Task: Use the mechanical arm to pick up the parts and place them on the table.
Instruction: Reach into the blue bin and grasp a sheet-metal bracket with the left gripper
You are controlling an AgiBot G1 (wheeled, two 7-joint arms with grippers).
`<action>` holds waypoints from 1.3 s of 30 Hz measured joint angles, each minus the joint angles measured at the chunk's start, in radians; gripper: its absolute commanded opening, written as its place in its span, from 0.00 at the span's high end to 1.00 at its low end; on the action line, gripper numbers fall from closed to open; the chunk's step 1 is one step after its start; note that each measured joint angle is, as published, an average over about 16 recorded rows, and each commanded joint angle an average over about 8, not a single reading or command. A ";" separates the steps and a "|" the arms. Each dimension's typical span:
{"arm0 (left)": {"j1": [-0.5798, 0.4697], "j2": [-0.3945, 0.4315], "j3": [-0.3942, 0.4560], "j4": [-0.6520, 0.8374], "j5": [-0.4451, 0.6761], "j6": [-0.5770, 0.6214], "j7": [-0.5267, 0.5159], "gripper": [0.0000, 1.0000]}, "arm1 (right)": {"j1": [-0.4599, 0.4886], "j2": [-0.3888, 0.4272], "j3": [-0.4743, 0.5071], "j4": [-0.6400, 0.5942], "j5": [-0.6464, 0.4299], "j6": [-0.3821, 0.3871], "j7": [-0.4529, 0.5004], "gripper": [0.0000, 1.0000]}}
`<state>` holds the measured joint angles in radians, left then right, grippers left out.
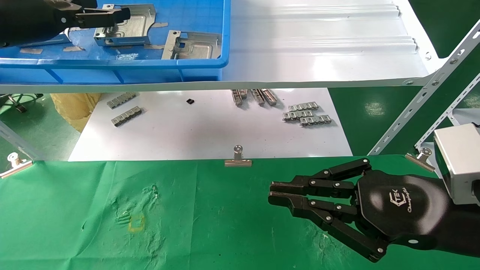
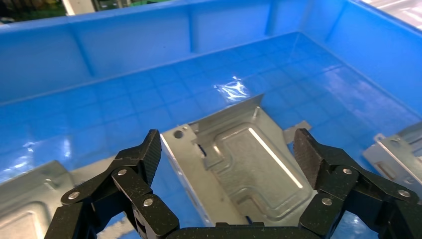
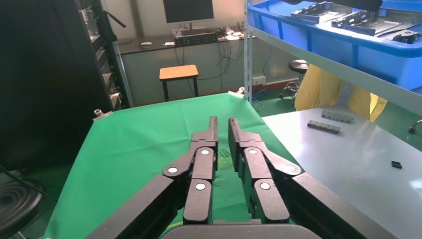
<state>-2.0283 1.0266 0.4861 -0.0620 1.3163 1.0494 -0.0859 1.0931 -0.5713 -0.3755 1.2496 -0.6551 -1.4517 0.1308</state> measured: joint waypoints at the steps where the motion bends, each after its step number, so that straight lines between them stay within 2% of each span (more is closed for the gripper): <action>1: 0.000 0.000 0.000 0.005 -0.001 0.004 0.000 1.00 | 0.000 0.000 0.000 0.000 0.000 0.000 0.000 0.00; 9: 0.003 -0.009 -0.010 0.025 -0.015 0.018 0.031 0.99 | 0.000 0.000 0.000 0.000 0.000 0.000 0.000 0.00; 11: 0.005 -0.013 -0.014 0.025 -0.020 0.019 0.046 0.92 | 0.000 0.000 0.000 0.000 0.000 0.000 0.000 0.00; 17: 0.001 -0.019 -0.016 0.026 -0.022 0.011 0.085 0.18 | 0.000 0.000 0.000 0.000 0.000 0.000 0.000 0.00; 19: -0.002 -0.020 -0.015 0.027 -0.020 0.007 0.094 0.00 | 0.000 0.000 0.000 0.000 0.000 0.000 0.000 0.00; 27: -0.019 -0.016 0.005 0.043 0.009 -0.004 0.100 0.00 | 0.000 0.000 0.000 0.000 0.000 0.000 0.000 0.00; 28: -0.021 -0.016 0.008 0.045 0.012 -0.007 0.098 0.08 | 0.000 0.000 0.000 0.000 0.000 0.000 0.000 0.00; 35: -0.025 -0.011 0.014 0.057 0.022 -0.018 0.090 0.95 | 0.000 0.000 0.000 0.000 0.000 0.000 0.000 0.00; 36: -0.025 -0.011 0.015 0.058 0.022 -0.018 0.089 1.00 | 0.000 0.000 0.000 0.000 0.000 0.000 0.000 0.00; 39: -0.025 -0.010 0.015 0.061 0.022 -0.019 0.086 1.00 | 0.000 0.000 0.000 0.000 0.000 0.000 0.000 0.00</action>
<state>-2.0532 1.0162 0.5009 -0.0008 1.3383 1.0306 -0.0004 1.0932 -0.5713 -0.3757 1.2496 -0.6550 -1.4516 0.1307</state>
